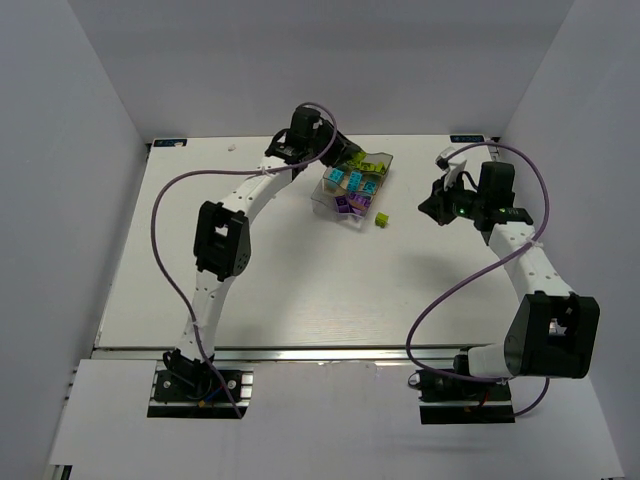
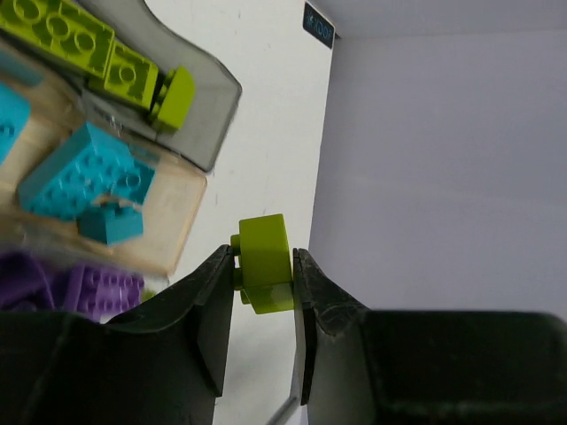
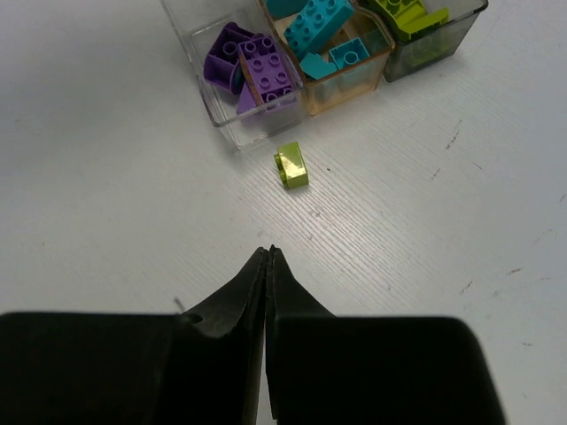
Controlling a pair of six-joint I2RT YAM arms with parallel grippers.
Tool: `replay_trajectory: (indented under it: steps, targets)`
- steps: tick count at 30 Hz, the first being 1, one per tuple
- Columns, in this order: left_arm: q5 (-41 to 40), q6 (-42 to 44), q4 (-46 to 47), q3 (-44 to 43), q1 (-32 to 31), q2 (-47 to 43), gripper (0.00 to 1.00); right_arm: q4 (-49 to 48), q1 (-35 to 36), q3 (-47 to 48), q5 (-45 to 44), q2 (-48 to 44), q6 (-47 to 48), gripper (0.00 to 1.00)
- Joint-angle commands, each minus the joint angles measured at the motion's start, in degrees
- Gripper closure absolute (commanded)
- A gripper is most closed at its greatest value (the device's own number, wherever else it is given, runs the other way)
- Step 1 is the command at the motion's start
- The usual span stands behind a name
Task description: Sort the legos into containers by color
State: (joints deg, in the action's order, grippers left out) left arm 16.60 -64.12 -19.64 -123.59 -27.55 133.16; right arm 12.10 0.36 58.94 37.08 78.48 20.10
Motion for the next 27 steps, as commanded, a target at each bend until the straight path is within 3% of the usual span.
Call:
replay_trajectory:
  steps: [1, 10, 18, 27]
  targets:
    - [0.10, -2.58, 2.75, -6.38, 0.30, 5.43, 1.00, -0.50, -1.41, -0.75, 0.80, -2.01, -0.06, 0.96]
    - [-5.96, -6.37, 16.03, -4.72, 0.30, 9.65, 1.00, -0.85, -1.68, -2.07, 0.98, -2.19, -0.41, 0.96]
    - [-9.91, -7.69, 16.83, -4.99, 0.39, 11.15, 0.97, -1.72, -1.77, -3.13, 1.50, -1.93, -1.55, 0.94]
    - [-17.73, -13.31, 16.83, -8.06, 0.30, 15.80, 0.93, -1.46, -1.77, -3.39, 1.94, -2.71, -1.64, 0.86]
